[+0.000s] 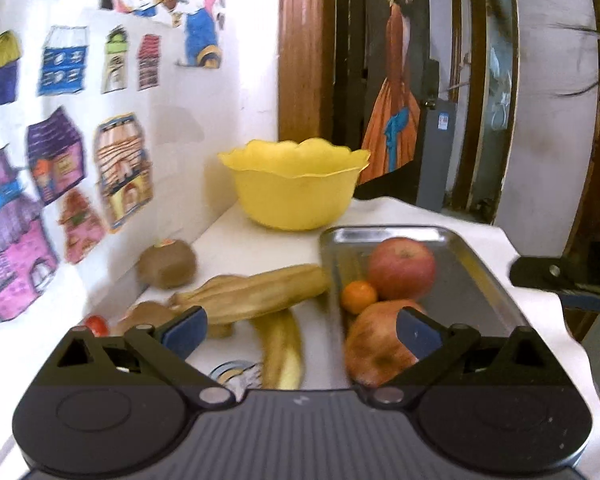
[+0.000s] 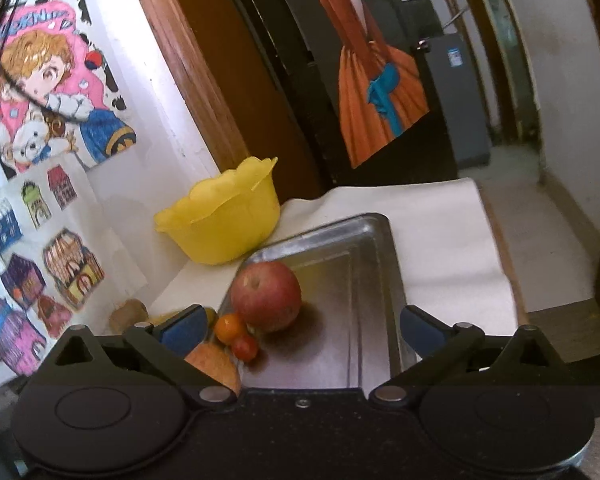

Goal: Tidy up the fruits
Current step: 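Open both tools to set the apples into the tray, then move the left tool toward the brown kiwi while the right tool approaches the banana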

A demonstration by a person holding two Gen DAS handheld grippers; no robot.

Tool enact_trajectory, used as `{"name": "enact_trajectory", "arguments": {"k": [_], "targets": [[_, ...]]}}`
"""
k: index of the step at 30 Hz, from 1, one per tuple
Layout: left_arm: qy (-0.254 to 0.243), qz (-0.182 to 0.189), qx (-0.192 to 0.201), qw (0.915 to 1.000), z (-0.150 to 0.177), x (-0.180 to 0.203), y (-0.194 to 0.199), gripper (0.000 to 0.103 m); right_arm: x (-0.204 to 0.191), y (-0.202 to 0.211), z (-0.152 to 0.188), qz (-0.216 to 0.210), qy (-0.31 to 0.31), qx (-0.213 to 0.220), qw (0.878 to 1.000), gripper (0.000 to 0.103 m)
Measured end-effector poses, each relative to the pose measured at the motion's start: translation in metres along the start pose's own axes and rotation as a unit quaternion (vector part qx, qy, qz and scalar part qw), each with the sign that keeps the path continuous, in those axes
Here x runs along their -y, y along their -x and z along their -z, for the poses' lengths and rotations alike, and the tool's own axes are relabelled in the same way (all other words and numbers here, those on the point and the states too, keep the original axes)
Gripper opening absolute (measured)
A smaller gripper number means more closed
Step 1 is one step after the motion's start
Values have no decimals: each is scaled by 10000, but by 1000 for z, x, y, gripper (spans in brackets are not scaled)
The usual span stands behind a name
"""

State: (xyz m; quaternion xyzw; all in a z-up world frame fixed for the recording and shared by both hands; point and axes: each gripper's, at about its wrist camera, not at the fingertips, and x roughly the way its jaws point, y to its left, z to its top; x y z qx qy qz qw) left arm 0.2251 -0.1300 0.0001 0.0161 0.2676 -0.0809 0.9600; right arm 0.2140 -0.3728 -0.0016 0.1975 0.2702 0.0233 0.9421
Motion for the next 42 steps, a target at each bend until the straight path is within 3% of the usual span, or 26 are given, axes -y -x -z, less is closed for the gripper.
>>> {"name": "enact_trajectory", "arguments": {"k": [7,12,18,26,42], "targets": [[-75,39,-271,9996,17,-37,20,102,-26,27,37,585,-17,-132,9982,102],[-138,-26,-509,9986,31,-57,29,102,-51,37,64,1047,133,-462,9933,102],[-221,-469,-833,9952,44,-74,32,102,-75,42,87,1503,172,-950,9839,102],[-248,-839,-1029,9908,47,-88,32,102,-102,38,98,1584,394,-1286,9782,102],[-158,-905,-1083,9899,39,-89,25,102,-128,23,96,1505,836,-1357,9757,102]]}}
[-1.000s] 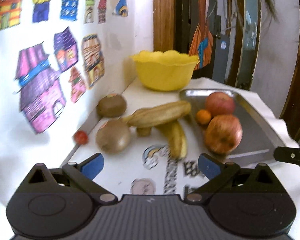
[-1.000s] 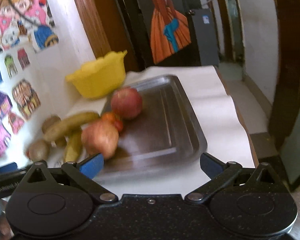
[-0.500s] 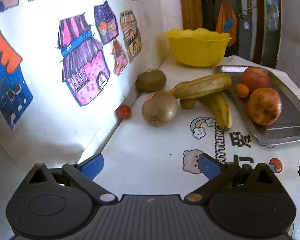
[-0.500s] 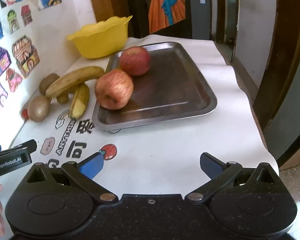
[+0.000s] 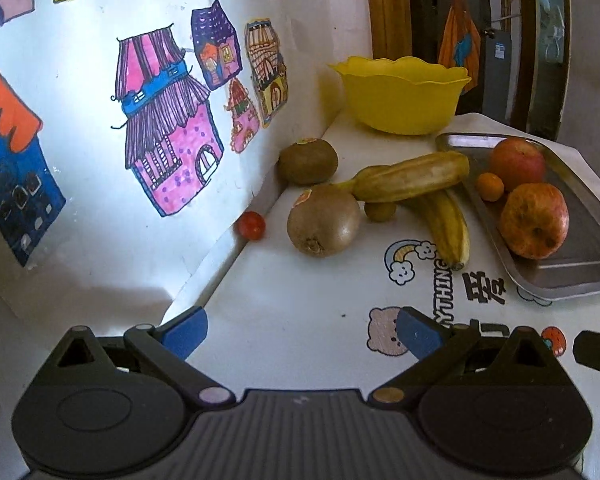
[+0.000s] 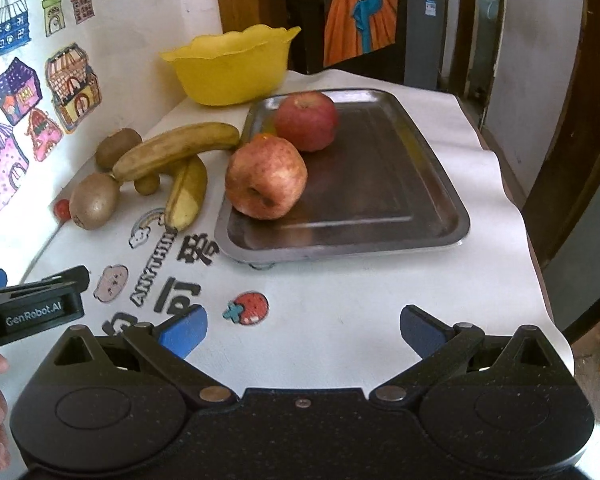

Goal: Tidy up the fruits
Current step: 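Move the left tool toward the brown kiwi while the right tool approaches the banana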

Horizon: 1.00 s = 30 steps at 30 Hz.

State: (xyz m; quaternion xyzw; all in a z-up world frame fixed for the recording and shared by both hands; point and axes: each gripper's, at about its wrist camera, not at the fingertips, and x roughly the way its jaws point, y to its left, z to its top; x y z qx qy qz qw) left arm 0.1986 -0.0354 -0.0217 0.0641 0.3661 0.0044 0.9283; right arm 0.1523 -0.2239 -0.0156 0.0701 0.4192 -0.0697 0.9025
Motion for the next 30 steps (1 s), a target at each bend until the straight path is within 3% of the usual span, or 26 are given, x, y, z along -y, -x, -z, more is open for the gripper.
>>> {"name": "enact_trajectory", "arguments": {"k": [5,15,24,30], "targets": [[69,-59,12,10000,-8,3,-11,102,-7,1,-8,87,374,514,9979,102],[235,24,72,9997,-27,7,-31,102,-10,-12,-52,-371,1019,1087,9881,102],[120,9,30,9999,-38,12,-59,102,-18,-47,-110,-1214,1112,953,9817,102],[118,-23,-9,9999,-43,17,-73,102,-36,-77,-137,-1746,1414,507,9731,102]]}}
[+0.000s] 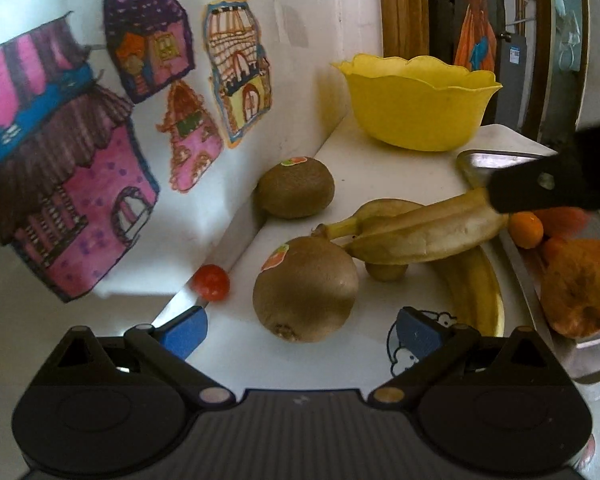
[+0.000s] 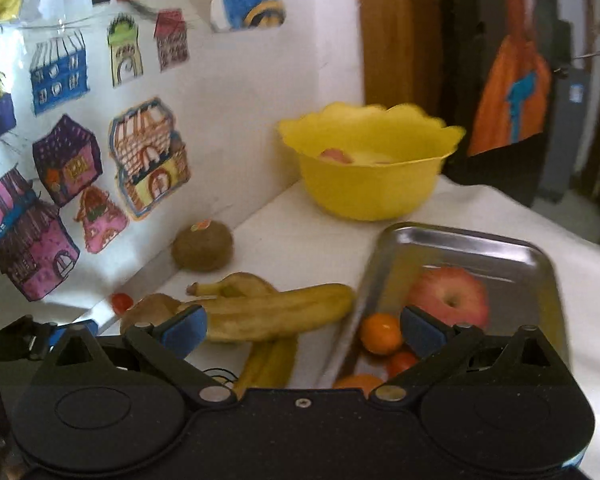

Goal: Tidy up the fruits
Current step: 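Move the left tool toward the brown kiwi while the right tool approaches the banana, then close the left tool on the kiwi while the right tool grasps the banana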

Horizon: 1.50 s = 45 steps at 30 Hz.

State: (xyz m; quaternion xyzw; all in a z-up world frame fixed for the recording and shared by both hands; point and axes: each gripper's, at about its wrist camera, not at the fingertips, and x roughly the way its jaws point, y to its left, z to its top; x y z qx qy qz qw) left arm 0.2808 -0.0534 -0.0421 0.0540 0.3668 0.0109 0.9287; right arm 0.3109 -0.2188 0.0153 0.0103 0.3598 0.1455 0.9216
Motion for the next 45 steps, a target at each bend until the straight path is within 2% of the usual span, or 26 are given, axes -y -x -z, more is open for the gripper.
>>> {"name": "enact_trajectory", "arguments": {"k": [6,10,17,20,26,31,34,39,41,45], "targets": [[-7,8,39,10000,-8,5,-10,102,10,-28,-18,-273,-681,-451,9963,102],[-19,8,16,10000,-13,9,-17,102,9,-46,-27,43,-853,-955,9918,102],[-83,148,-20,9999,-15,10,-23,102,7,-64,-32,-51,-1330,-1236,9834,97],[-85,194,11,9998,-15,8,-24,98,6,-69,-32,-62,-1497,-1288,9803,92],[25,162,3,9999,-15,1,-25,88,8,-78,-24,-225,-1720,-1322,9759,90],[97,154,-14,9998,-17,-2,-27,75,14,-82,-20,-318,-2060,-1259,9699,82],[149,111,-102,9998,-19,-3,-32,63,20,-87,-16,-454,-2422,-1306,9603,74],[252,112,-135,9995,-22,-5,-35,62,24,-84,-13,-356,-2692,-1202,9549,62],[290,91,-130,9995,-21,-6,-35,62,28,-81,-12,-345,-2796,-1113,9530,54],[360,76,-121,9992,-16,-8,-29,62,32,-77,-10,-439,-2935,-986,9499,50]]}}
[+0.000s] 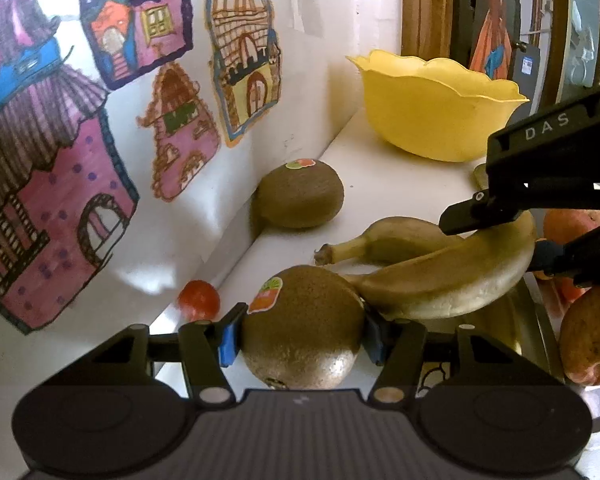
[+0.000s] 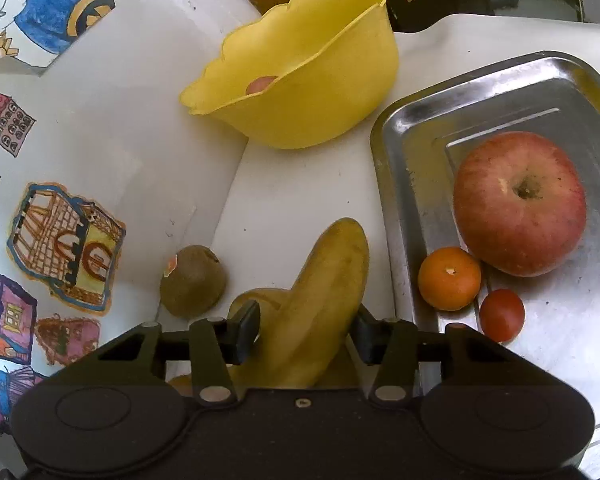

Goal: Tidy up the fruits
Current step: 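Close the left tool on the kiwi while the right tool grasps the banana, then carry the kiwi and banana over the steel tray with both tools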

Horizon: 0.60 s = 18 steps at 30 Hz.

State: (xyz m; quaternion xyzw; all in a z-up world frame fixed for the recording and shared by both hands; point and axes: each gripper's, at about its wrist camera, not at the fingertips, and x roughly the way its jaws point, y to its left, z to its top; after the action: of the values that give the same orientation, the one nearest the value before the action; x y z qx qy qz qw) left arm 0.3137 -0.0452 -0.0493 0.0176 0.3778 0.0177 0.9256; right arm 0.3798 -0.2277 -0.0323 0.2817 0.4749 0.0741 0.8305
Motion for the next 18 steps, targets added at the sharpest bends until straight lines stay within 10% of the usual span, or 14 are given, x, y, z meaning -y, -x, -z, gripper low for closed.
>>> {"name": "enact_trajectory", "arguments": {"k": [18], "targets": [[255,-50,-21,9997,24,-10,31,62,-1,44,23,-948,94,541,9940,33]]}}
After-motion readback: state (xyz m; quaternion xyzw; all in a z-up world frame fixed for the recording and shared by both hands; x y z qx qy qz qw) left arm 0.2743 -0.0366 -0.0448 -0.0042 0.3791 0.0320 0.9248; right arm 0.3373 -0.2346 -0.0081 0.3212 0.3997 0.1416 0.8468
